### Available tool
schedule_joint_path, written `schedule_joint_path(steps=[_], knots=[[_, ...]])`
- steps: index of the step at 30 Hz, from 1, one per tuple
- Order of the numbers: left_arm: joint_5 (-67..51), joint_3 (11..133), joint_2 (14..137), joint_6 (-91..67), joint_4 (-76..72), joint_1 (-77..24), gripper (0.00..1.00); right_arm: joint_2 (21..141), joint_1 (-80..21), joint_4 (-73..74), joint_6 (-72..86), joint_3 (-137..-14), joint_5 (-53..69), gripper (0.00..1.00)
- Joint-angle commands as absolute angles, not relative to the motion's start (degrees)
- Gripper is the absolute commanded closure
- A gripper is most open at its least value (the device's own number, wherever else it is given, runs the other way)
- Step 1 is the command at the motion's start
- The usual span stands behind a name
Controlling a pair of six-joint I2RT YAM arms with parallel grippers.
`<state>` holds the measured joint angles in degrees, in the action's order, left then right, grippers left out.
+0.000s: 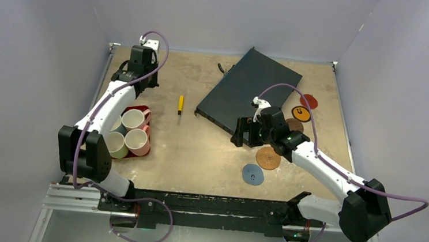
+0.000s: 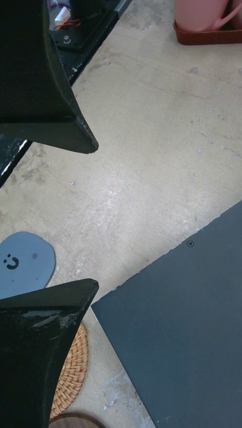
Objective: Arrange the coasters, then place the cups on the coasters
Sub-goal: Pick up the cup from the tray, then place the cup at the center of the board.
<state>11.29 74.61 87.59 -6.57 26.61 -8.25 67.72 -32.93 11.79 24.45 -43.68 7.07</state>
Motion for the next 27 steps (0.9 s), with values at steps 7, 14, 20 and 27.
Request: schedule_joint_path(steps=[7,14,20,27], knots=[[11.98,84.48,85.25,-9.12,33.12,-15.56,1.00,66.24,-32.61,12.25,25.00,-44.62,7.16,0.02],[8.87,76.14,79.14,-15.03,37.25,-21.80,1.00,65.20,-32.61,11.69,26.19,-44.26,5.66,0.02],[9.75,66.76,74.44,-21.20,35.63,-28.84,1.00,65.17,-32.61,11.23,26.89,-44.68,5.75,0.02],[12.11,60.73,74.03,-26.17,31.81,-35.28,1.00,65.03,-32.61,10.46,27.55,-43.86,6.23,0.02]])
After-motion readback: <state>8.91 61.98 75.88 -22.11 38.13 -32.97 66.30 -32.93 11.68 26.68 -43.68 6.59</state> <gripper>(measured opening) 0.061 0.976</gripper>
